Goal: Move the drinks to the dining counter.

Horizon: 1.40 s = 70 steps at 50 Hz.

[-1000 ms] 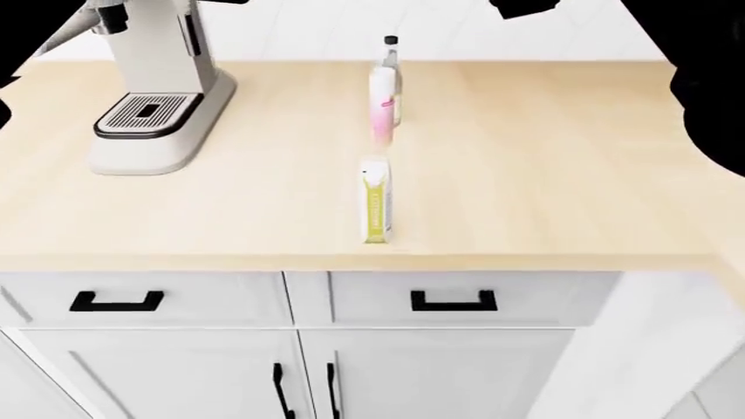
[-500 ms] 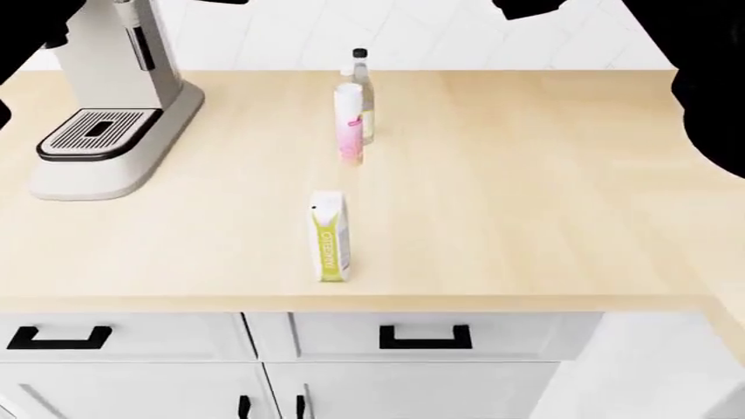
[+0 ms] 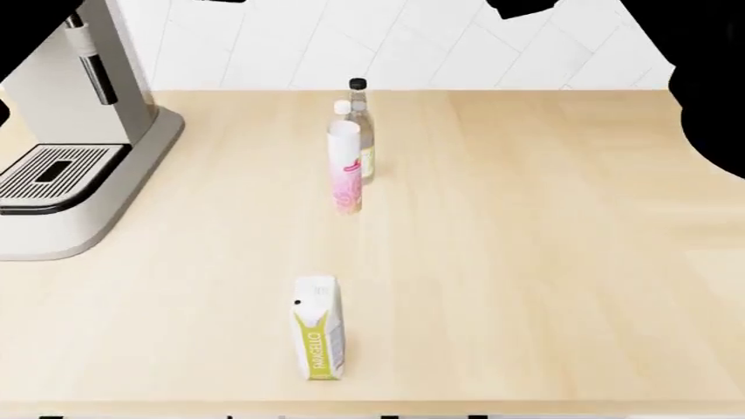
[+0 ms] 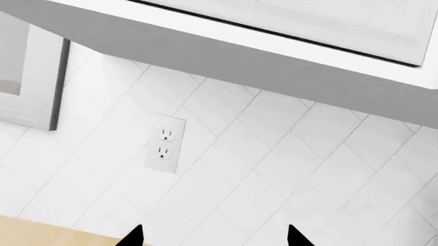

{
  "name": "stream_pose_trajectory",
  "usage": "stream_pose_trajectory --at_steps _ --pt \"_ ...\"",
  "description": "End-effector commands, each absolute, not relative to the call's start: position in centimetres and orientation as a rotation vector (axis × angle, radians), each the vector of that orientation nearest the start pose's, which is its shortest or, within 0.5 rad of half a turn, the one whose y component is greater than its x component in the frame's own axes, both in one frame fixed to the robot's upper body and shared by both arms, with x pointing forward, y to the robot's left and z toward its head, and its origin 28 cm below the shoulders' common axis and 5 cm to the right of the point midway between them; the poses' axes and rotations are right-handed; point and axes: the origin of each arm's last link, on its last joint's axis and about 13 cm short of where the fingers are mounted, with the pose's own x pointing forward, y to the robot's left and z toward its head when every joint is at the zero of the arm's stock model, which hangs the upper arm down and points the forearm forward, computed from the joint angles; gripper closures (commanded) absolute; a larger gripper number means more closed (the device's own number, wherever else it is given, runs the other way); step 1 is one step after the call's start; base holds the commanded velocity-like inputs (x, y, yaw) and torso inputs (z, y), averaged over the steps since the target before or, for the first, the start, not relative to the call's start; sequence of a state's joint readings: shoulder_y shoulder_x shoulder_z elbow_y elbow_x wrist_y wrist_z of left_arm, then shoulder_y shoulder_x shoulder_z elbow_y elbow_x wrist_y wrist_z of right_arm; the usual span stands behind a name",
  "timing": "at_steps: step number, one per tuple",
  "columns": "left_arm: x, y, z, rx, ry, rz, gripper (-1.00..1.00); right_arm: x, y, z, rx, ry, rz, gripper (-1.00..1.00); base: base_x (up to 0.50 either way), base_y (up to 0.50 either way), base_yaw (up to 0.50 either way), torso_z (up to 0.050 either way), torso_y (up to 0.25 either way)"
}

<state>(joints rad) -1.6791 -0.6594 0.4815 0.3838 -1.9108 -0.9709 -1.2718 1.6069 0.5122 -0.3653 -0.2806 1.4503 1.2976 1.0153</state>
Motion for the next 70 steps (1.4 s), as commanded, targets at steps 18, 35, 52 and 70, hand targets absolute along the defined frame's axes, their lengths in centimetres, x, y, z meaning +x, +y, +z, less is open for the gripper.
stream_pose_trajectory --at_steps 18,35,52,70 --pt "19.1 20.8 40.6 0.025 -0.270 -0.119 -1.00 24.0 -10.0 39.2 -0.257 -0.220 0.052 -1.00 0.15 0.00 0.00 0.000 0.000" --pt "19.2 20.7 40.5 0.026 -0.266 -0.122 -1.00 22.5 -10.9 38.9 -0.182 -0.133 0.309 -1.00 0.00 0.00 0.00 0.000 0.001" --pt "19.3 20.7 40.5 0.028 -0.266 -0.122 -1.00 21.5 -10.8 37.1 -0.249 -0.059 0.518 -1.00 0.00 0.00 0.00 0.000 0.000" --pt "19.2 20.7 40.5 0.030 -0.269 -0.123 -1.00 19.9 -10.2 35.7 -0.323 0.043 0.768 -1.00 0.00 0.00 0.00 0.000 0.000"
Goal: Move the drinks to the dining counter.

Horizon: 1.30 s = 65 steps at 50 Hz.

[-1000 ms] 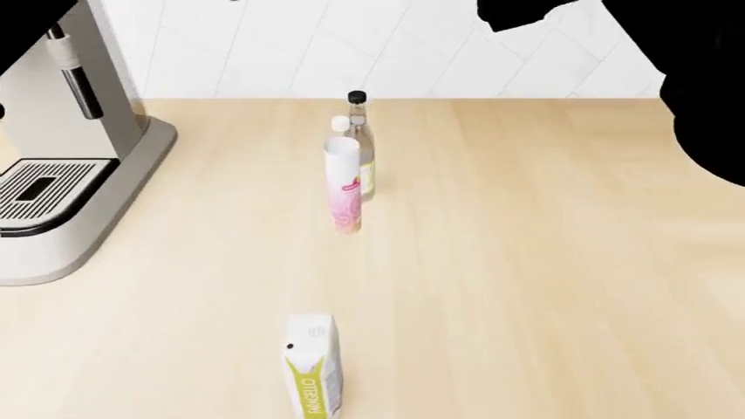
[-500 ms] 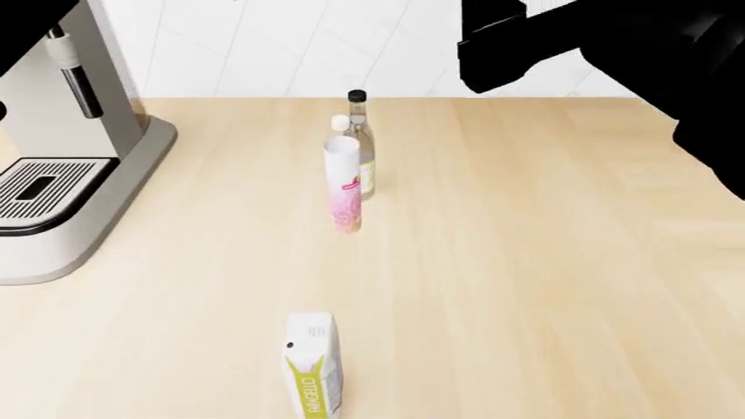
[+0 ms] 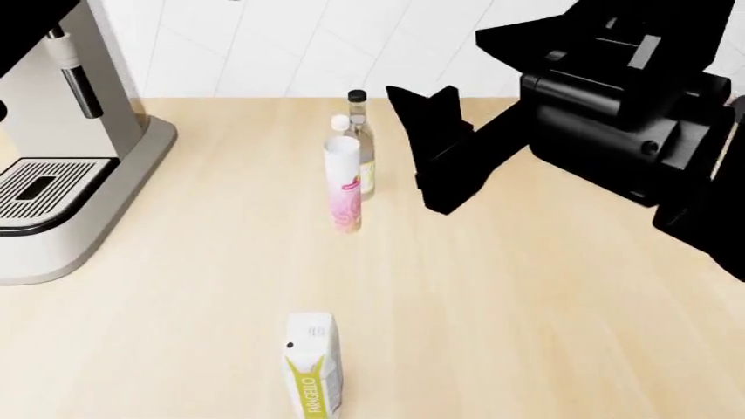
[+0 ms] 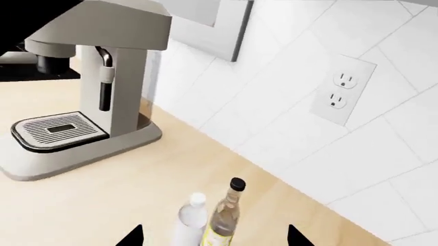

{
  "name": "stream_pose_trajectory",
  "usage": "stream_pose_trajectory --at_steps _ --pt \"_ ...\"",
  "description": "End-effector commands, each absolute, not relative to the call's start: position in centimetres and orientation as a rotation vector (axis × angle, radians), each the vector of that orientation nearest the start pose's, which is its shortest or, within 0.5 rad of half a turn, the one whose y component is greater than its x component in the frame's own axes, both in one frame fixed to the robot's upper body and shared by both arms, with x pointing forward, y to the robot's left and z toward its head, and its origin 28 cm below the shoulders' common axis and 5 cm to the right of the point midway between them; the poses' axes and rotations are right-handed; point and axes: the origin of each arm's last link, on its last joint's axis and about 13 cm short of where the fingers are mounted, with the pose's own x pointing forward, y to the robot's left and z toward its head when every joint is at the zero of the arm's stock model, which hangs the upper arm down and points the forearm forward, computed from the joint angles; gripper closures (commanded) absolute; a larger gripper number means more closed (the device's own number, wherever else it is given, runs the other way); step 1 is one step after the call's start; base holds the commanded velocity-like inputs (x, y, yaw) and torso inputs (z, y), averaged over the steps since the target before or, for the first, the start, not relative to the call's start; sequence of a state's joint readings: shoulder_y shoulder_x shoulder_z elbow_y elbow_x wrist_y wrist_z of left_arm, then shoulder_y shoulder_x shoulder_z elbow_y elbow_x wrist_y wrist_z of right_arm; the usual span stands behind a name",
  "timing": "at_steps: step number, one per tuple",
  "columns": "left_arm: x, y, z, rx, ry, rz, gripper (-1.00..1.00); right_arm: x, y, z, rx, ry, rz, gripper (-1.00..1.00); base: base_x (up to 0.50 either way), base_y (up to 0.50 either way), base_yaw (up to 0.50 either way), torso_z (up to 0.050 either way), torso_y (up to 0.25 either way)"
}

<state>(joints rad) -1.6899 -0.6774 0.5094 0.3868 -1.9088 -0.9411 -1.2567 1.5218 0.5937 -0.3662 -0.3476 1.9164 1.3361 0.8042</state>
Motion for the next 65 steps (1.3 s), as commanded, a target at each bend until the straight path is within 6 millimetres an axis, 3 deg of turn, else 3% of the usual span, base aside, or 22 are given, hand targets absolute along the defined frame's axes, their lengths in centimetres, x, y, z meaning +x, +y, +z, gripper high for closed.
stream_pose_trajectory --at_steps 1,27,65 --pt "19.2 20.7 40.5 0.030 -0.270 -0.123 -1.00 19.9 -10.1 35.6 -0.328 0.044 0.781 -1.00 0.00 0.00 0.00 0.000 0.000" --pt "19.1 20.7 40.5 0.032 -0.271 -0.124 -1.00 18.5 -8.9 34.5 -0.372 0.090 0.993 -1.00 0.00 0.00 0.00 0.000 0.000" --pt "19.4 20.6 40.3 0.036 -0.263 -0.121 -1.00 19.0 -7.4 31.7 -0.398 0.238 1.135 -1.00 0.00 0.00 0.00 0.000 0.000"
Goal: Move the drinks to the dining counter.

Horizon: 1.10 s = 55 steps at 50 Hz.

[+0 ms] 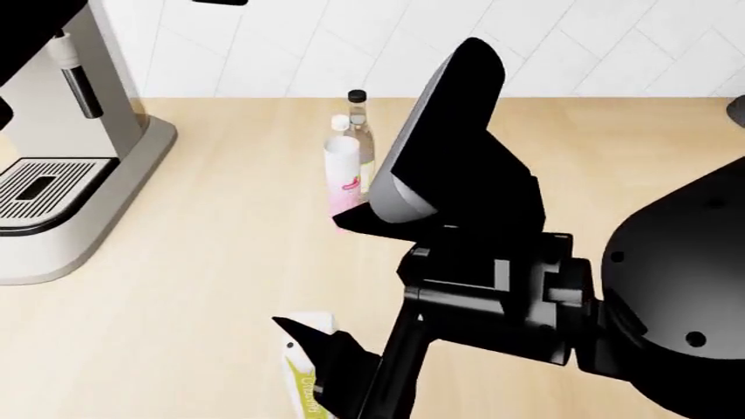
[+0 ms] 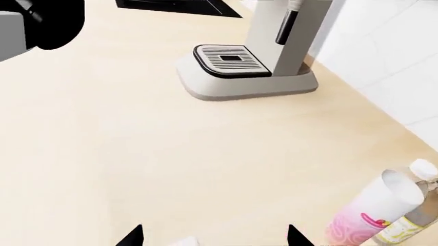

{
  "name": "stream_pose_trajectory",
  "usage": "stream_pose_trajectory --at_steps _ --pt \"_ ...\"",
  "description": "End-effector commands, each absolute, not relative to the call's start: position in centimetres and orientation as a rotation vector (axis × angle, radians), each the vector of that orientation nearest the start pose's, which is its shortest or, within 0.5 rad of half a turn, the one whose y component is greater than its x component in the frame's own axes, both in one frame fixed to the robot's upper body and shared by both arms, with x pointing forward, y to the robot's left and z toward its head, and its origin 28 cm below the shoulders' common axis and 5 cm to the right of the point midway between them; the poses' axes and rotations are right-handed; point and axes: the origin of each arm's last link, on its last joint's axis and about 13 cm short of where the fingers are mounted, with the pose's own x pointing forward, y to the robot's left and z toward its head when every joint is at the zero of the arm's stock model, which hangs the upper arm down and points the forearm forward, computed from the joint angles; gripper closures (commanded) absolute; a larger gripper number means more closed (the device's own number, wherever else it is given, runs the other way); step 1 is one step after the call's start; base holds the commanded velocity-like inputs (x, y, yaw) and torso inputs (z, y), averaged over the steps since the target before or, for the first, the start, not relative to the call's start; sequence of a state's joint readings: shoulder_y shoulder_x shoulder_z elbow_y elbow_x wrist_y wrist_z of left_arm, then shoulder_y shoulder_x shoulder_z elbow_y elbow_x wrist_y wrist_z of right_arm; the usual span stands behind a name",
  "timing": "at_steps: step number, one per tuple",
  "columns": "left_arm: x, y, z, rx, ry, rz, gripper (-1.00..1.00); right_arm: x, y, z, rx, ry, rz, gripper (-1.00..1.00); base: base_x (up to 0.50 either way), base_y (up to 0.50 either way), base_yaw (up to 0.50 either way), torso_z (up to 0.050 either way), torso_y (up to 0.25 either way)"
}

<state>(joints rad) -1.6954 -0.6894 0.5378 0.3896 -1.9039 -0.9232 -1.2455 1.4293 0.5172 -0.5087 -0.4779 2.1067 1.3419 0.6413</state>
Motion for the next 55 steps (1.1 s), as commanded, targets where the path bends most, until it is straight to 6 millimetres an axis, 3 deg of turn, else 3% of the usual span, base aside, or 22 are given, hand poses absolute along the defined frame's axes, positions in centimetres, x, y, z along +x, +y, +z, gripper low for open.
stream_pose_trajectory --at_steps 1,55 --pt "19.4 20.6 40.3 0.038 -0.263 -0.122 -1.00 19.1 -7.4 31.6 -0.398 0.240 1.135 -1.00 0.00 0.00 0.00 0.000 0.000" --pt "19.4 20.5 40.2 0.044 -0.256 -0.127 -1.00 19.3 -6.7 29.8 -0.378 0.334 1.211 -1.00 0.00 0.00 0.00 0.000 0.000"
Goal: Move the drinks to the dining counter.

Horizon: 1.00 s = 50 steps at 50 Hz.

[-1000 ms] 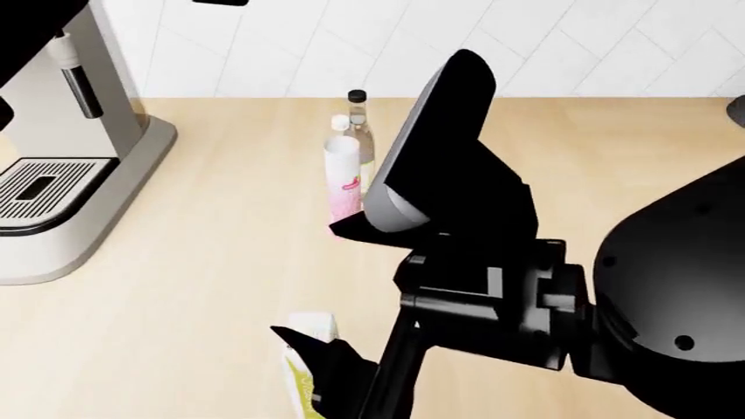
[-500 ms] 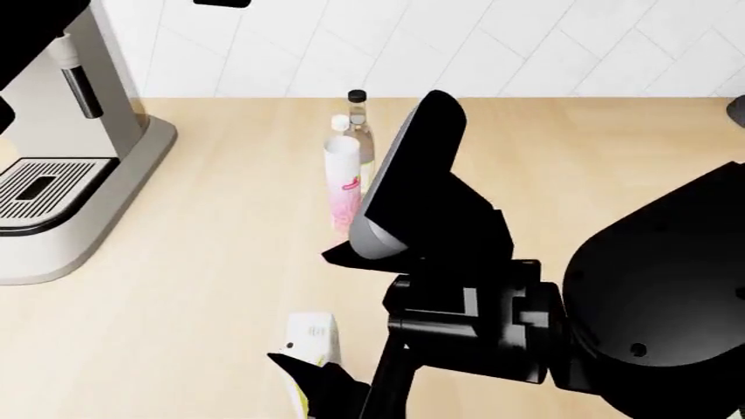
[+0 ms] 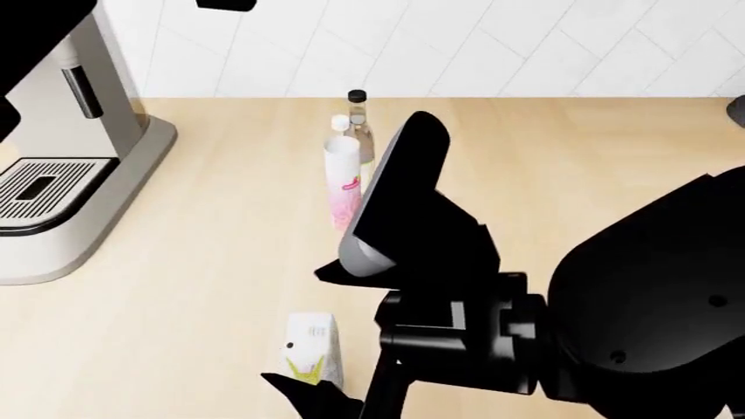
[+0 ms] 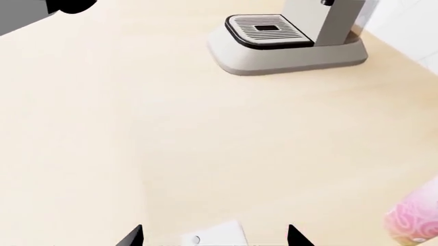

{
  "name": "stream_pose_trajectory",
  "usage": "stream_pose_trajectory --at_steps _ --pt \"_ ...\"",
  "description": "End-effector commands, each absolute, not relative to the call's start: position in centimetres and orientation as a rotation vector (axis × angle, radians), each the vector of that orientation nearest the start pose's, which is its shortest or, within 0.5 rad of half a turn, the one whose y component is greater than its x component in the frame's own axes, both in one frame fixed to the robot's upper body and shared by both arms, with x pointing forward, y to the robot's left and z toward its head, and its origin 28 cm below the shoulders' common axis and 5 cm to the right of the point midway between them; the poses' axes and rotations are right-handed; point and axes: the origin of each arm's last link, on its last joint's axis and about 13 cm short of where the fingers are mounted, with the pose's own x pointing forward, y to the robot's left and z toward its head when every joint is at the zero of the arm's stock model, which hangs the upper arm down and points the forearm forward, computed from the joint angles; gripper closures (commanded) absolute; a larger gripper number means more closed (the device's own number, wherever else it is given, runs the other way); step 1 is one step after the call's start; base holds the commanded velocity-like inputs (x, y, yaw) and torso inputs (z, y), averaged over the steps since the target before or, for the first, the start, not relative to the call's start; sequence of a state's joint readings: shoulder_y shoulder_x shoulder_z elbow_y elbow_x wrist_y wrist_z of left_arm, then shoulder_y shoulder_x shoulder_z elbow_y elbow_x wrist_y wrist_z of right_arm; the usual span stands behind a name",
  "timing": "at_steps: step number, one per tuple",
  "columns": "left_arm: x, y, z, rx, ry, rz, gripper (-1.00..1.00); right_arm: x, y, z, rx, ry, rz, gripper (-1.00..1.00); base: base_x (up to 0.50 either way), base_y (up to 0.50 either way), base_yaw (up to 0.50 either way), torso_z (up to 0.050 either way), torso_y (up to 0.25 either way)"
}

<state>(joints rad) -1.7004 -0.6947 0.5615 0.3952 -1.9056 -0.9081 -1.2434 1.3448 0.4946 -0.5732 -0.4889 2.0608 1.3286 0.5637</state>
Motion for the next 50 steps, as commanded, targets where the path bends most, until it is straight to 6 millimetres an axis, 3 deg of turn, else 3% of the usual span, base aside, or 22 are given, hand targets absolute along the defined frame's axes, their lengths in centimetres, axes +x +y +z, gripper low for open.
stream_pose_trajectory --at_steps 1,50 --pt "19.4 20.5 40.2 0.045 -0.256 -0.126 -1.00 19.4 -6.7 29.8 -0.379 0.335 1.210 -1.00 0.00 0.00 0.00 0.000 0.000" --pt "19.3 20.4 40.2 0.044 -0.259 -0.131 -1.00 20.0 -6.8 28.3 -0.391 0.402 1.184 -1.00 0.00 0.00 0.00 0.000 0.000"
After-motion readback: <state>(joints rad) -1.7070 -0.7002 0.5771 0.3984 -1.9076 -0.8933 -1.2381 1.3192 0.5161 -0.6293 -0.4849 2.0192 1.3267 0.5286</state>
